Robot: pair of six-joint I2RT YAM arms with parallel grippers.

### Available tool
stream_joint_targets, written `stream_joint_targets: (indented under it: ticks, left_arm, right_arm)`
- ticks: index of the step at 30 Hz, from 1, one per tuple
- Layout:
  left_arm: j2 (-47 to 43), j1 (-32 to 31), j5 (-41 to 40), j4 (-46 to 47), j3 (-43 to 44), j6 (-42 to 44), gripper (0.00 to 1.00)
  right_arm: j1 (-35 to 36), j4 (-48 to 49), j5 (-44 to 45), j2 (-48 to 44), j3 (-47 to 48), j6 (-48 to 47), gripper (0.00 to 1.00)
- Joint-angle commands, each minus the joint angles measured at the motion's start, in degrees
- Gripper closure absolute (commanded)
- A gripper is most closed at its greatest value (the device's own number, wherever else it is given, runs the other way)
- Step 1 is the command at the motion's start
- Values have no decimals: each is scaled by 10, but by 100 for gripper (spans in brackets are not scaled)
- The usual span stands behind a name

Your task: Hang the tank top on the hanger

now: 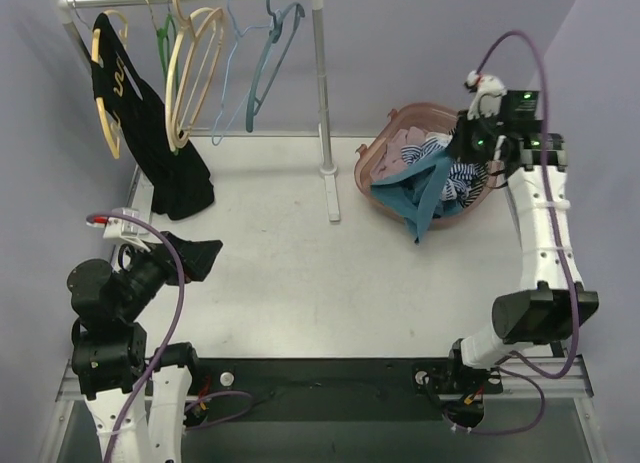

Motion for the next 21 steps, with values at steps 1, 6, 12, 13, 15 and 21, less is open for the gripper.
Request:
stream_joint_targets:
  ticks: [1,6,12,13,15,21]
  left_arm:
    - [10,-3,29,28,16,-45,3]
    - [15,-3,61,41,21,-64,3]
    - [12,-4,104,45,33,-66,3]
    - [13,-4,107,45,34,-66,3]
    - [14,-4,115,49,33,-67,3]
    - [20,-4,131,73,29,-83,3]
  right_arm:
    - [-39,-28,-73,-63,122,29,100]
    - [-40,-55,-88,-38,308,54,100]
    - [-18,-29,-88,-21,417,70,100]
    - [-11,-21,-85,-32,415,68,100]
    - [0,3,-74,-47,415,64,100]
    - [25,95,-84,-66,449,125,100]
